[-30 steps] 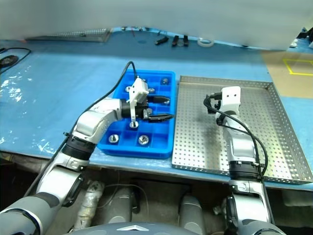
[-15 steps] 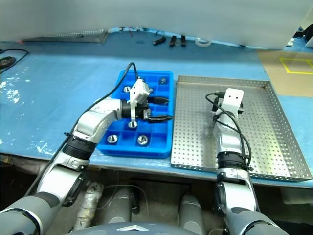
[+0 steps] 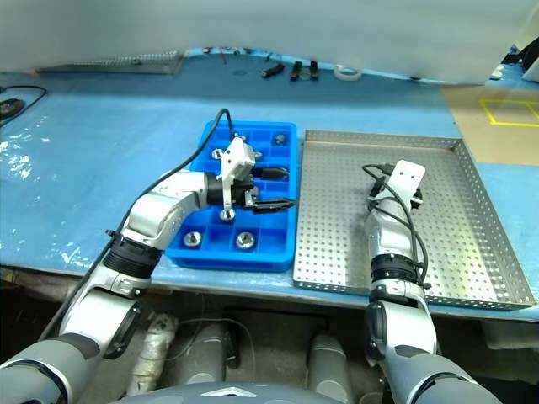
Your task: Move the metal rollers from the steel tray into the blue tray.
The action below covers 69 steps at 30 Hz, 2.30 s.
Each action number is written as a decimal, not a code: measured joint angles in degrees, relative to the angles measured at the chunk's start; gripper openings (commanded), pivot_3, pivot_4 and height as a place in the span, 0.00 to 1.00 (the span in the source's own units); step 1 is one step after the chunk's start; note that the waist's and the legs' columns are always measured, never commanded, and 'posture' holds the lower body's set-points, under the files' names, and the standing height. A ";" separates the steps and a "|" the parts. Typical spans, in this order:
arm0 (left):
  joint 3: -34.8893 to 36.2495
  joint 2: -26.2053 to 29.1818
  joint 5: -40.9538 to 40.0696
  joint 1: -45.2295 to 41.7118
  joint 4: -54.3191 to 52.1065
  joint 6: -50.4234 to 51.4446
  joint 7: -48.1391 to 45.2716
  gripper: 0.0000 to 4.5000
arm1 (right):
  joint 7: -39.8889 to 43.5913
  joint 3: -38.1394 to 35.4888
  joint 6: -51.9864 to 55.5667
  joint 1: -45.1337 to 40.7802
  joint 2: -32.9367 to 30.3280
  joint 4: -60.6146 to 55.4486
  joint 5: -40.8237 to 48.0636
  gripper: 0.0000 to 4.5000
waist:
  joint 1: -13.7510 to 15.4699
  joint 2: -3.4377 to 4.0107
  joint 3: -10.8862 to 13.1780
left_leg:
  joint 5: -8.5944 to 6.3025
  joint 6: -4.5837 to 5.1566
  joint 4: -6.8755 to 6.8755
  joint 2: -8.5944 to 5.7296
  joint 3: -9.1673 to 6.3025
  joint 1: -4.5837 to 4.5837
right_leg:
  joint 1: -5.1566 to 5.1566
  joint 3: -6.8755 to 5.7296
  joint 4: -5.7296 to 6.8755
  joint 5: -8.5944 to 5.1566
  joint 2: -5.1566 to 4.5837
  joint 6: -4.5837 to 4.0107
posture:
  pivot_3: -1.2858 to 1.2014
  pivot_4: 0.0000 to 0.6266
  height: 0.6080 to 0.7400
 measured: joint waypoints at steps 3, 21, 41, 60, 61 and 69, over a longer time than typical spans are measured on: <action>0.00 0.02 0.00 0.00 0.00 0.01 0.00 0.88 | 0.28 -0.13 0.00 -0.04 0.02 0.08 0.48 0.70 | 0.04 0.00 0.00 | 0.00 0.00 0.00 0.00 0.00 0.00 | 0.00 -0.01 0.01 0.00 0.00 0.00 | 0.46 0.24 1.00; 0.05 0.97 0.03 0.82 -0.03 0.52 0.33 0.88 | 7.61 3.32 2.25 3.17 0.07 -6.60 1.47 0.37 | 0.09 0.00 0.00 | 0.00 0.01 -0.03 0.00 0.00 -0.03 | -0.02 -0.01 -0.02 0.00 0.00 0.00 | 0.47 0.24 1.00; 11.03 17.36 -10.21 21.61 -26.41 15.17 2.46 0.88 | 64.88 22.40 29.05 10.72 -17.48 -43.29 21.74 0.37 | 5.44 0.02 0.02 | -0.01 -0.02 -0.27 0.09 -0.07 0.01 | 0.01 -0.18 -0.16 -0.04 -0.02 -0.04 | 0.62 0.24 1.00; 10.67 18.40 -14.17 23.69 -31.50 18.78 6.93 0.88 | 66.42 23.35 29.96 14.43 -20.45 -45.11 20.63 0.89 | 8.07 0.02 0.01 | 0.08 -0.17 -0.34 0.03 -0.12 0.11 | 0.05 -0.12 -0.09 -0.03 -0.01 -0.01 | 0.59 0.24 1.00; 10.44 18.40 -14.12 23.28 -31.05 18.62 6.87 0.88 | 66.10 22.99 30.00 14.70 -20.53 -45.36 20.64 0.89 | 8.02 0.02 0.01 | 0.08 -0.17 -0.34 0.03 -0.12 0.11 | 0.05 -0.11 -0.09 -0.02 -0.01 -0.01 | 0.59 0.24 1.00; 9.21 15.98 -12.09 16.90 -23.73 14.76 6.38 0.88 | 63.51 18.20 29.98 15.82 -20.49 -46.53 21.42 0.89 | 7.71 0.02 0.01 | 0.12 -0.22 -0.31 0.03 -0.11 0.15 | 0.05 -0.08 -0.02 -0.02 0.00 -0.01 | 0.56 0.24 1.00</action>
